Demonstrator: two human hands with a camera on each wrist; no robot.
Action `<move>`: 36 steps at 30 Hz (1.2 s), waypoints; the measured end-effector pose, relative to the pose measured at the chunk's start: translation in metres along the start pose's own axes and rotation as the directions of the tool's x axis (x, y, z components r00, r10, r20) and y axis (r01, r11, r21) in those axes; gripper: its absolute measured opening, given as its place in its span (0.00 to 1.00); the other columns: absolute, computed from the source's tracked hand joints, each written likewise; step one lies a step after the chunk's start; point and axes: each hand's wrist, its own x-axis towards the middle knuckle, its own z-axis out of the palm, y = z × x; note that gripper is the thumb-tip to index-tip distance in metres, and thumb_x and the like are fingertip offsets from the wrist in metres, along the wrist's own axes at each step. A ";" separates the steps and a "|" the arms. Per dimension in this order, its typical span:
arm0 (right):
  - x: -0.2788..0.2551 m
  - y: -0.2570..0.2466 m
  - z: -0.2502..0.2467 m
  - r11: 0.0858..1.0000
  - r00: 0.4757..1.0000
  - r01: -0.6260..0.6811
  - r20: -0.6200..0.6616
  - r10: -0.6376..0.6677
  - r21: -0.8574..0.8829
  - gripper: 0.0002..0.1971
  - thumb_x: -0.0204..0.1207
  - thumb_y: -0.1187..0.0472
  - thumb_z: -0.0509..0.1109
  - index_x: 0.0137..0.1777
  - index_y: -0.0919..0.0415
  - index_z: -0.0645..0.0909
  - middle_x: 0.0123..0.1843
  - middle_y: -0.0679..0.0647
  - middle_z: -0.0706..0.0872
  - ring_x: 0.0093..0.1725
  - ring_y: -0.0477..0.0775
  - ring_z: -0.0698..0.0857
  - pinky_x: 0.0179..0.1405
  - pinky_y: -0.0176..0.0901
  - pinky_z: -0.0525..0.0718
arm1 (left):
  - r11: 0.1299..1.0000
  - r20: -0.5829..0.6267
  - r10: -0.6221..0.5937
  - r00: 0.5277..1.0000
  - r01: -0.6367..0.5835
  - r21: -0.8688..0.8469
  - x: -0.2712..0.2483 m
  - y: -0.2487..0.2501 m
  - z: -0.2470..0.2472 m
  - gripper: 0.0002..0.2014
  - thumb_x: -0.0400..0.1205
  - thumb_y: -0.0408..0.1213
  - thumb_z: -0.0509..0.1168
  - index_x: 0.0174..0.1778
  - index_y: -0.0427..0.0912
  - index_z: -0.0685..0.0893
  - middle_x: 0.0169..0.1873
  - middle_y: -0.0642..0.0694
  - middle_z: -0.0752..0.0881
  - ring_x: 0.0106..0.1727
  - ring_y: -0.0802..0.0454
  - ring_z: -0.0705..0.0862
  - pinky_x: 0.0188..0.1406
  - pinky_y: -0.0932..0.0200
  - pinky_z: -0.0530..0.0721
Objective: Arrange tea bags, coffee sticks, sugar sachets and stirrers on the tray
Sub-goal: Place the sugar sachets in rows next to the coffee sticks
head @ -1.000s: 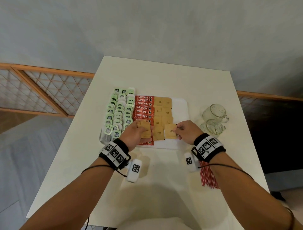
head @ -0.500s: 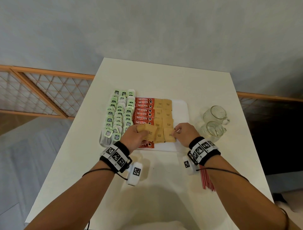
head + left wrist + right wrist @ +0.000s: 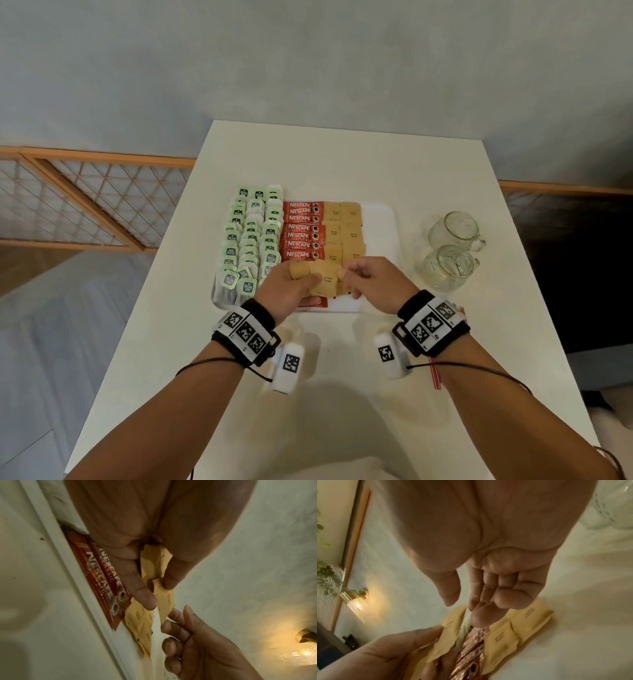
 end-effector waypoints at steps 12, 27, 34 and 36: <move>0.004 0.008 0.007 1.000 0.994 0.012 -0.105 -0.011 0.016 0.05 0.86 0.60 0.68 0.50 0.57 0.85 0.40 0.53 0.89 0.34 0.46 0.86 0.42 0.40 0.86 | 0.998 -0.002 -0.031 1.000 0.031 -0.060 -0.002 -0.003 -0.008 0.11 0.87 0.29 0.59 0.64 0.36 0.77 0.49 0.36 0.93 0.47 0.40 0.92 0.45 0.49 0.91; 0.002 0.011 0.031 0.955 0.981 -0.162 -0.148 0.128 -0.247 0.10 0.78 0.53 0.78 0.53 0.50 0.80 0.38 0.41 0.81 0.38 0.41 0.83 0.36 0.32 0.77 | 1.000 0.062 -0.023 0.998 0.023 0.000 0.000 -0.006 -0.020 0.09 0.87 0.29 0.63 0.61 0.38 0.81 0.55 0.37 0.91 0.53 0.37 0.92 0.45 0.44 0.93; -0.002 0.011 0.026 0.954 0.962 -0.199 -0.230 0.147 -0.225 0.12 0.77 0.49 0.78 0.52 0.52 0.80 0.41 0.42 0.81 0.40 0.43 0.81 0.38 0.37 0.77 | 0.992 0.040 0.050 0.998 -0.054 0.112 0.009 -0.009 -0.013 0.04 0.84 0.30 0.68 0.44 0.39 0.87 0.41 0.41 0.90 0.43 0.43 0.91 0.40 0.48 0.92; -0.005 0.011 0.022 0.972 0.962 -0.150 -0.251 0.103 -0.178 0.07 0.79 0.49 0.75 0.48 0.51 0.83 0.40 0.42 0.83 0.39 0.42 0.81 0.39 0.36 0.76 | 0.985 0.052 0.085 0.995 -0.092 0.147 0.011 -0.009 -0.011 0.06 0.83 0.31 0.70 0.42 0.42 0.90 0.39 0.41 0.90 0.42 0.45 0.90 0.41 0.48 0.91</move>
